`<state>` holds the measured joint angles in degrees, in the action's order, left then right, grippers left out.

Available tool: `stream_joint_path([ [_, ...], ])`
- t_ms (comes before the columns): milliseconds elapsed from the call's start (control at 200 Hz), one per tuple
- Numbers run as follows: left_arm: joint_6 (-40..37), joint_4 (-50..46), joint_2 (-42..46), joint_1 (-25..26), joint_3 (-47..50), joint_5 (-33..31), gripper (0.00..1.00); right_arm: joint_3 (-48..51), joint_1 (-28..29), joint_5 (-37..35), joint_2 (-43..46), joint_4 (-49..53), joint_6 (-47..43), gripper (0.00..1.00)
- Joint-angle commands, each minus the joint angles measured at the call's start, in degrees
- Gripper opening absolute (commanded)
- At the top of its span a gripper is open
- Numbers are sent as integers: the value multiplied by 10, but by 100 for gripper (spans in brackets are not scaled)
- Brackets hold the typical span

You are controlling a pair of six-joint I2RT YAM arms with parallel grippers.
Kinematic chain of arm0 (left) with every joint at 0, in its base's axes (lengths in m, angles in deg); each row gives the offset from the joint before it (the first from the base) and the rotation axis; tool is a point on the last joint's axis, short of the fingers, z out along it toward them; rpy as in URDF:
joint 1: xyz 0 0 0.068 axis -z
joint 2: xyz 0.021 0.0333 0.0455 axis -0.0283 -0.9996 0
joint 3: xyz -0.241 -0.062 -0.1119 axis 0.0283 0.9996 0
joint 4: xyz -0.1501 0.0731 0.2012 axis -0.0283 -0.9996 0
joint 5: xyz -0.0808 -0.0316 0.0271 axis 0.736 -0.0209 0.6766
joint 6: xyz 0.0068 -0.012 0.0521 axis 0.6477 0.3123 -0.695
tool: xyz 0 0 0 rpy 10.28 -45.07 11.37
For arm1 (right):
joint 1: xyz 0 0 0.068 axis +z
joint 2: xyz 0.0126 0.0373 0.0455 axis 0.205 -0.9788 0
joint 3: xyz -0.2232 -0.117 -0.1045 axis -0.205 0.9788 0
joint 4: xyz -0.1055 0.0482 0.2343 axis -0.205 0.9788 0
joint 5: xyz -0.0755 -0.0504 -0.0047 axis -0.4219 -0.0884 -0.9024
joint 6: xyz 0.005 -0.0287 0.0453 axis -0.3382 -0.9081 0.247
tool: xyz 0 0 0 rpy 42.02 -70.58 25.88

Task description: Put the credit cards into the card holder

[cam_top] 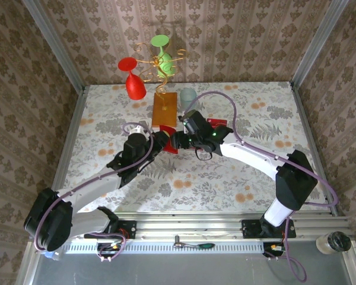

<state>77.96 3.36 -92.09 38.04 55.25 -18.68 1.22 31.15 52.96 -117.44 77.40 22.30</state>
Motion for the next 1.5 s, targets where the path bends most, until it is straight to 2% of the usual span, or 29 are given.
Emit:
stream_joint_path([
  [0, 13, 59, 19, 12, -8, 25, 0, 44, -20, -136, 5, 33, 19, 51],
  [145, 2, 53, 36, 12, -6, 24, 0, 92, -48, -130, 49, 40, 33, 50],
  [245, -16, 44, 43, 1, -1, 32, 0, 135, -61, -90, 111, 31, 38, 52],
  [365, -13, 95, 32, -24, 19, 65, 0, 184, -79, 16, 190, 9, 59, 57],
  [490, 12, 192, 0, -44, 33, 114, 0, 233, -91, 166, 243, -84, 116, 65],
  [640, 29, 253, -30, -44, 28, 132, 0, 239, -90, 270, 226, -208, 188, 76],
  [870, 52, 276, -38, -41, 30, 129, 0, 184, -93, 283, 149, -262, 201, 77],
  [980, 60, 285, -39, -37, 31, 128, 0, 182, -107, 298, 108, -311, 218, 72],
  [1200, 87, 325, -52, -36, 40, 123, 0, 221, -140, 348, 86, -430, 268, 47],
  [1495, 109, 372, -85, -34, 36, 123, 0, 243, -160, 380, 82, -471, 285, 32],
])
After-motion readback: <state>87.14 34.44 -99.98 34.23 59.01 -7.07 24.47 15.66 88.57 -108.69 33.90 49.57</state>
